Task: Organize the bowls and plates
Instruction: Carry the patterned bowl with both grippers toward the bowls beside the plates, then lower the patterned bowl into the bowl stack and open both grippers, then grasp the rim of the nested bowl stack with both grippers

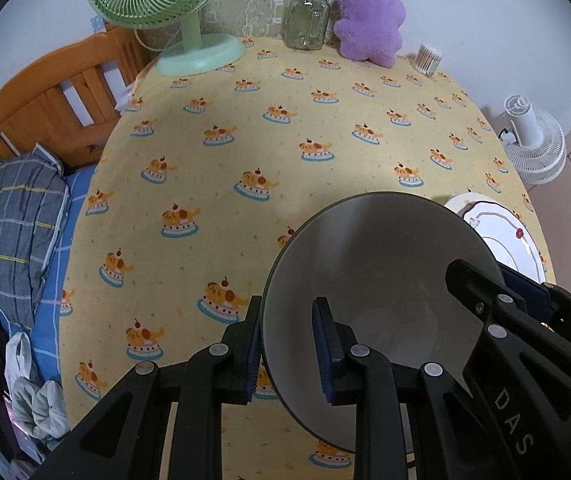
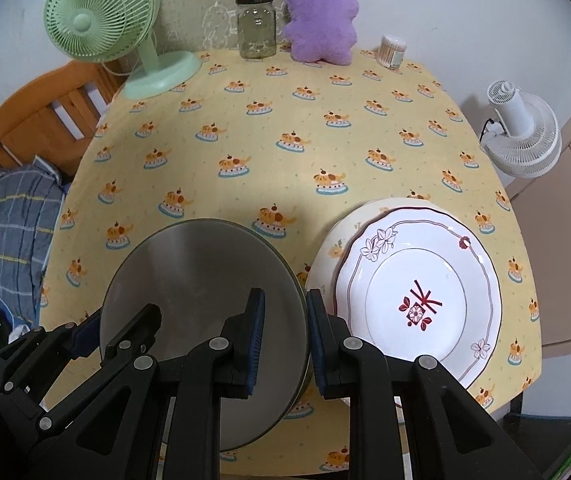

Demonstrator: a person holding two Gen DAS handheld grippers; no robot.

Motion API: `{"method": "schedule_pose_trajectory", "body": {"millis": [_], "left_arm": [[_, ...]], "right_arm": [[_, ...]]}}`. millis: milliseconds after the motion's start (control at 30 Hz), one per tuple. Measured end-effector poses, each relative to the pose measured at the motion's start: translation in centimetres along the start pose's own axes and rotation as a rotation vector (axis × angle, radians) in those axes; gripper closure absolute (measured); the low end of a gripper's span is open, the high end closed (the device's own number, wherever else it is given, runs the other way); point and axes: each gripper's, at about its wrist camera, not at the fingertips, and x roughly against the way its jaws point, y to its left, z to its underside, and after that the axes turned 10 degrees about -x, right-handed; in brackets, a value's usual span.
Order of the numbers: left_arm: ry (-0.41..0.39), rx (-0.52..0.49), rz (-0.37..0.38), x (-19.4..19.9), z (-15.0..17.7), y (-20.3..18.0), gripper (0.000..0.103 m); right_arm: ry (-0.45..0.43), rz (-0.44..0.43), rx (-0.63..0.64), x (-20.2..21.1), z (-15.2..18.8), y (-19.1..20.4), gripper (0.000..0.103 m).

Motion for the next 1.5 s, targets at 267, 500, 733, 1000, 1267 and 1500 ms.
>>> {"method": "schedule_pose_trajectory", "body": {"millis": [267, 500, 733, 1000, 1267, 1500], "left_arm": [[0.015, -0.008, 0.005, -0.7, 0.2, -0.5, 0.082], [0.01, -0.057, 0.0, -0.8, 0.2, -0.6, 0.082], [0.007, -0.099, 0.051, 0.2, 0.3, -0.8, 0.059], [0.017, -0.096, 0.064, 0.3, 0.3, -1.1, 0.028], [0.057, -0.04, 0.047, -1.4, 0.0, -1.5, 0.028], [0.086, 0.009, -0.008, -2.0, -0.5, -1.8, 0.029]], "right_arm": [[-0.004, 0.023, 0.022, -0.4, 0.2, -0.2, 0.079], [-0.017, 0.039, 0.033, -0.3, 0.5, 0.2, 0.078], [0.007, -0.009, -0.032, 0.4, 1.1, -0.6, 0.071], [0.012, -0.064, -0.09, 1.2, 1.6, -2.3, 0.038], [0.037, -0.087, -0.145, -0.2, 1.3, -5.7, 0.038], [0.079, -0.182, -0.13, -2.0, 0.2, -6.0, 0.039]]}}
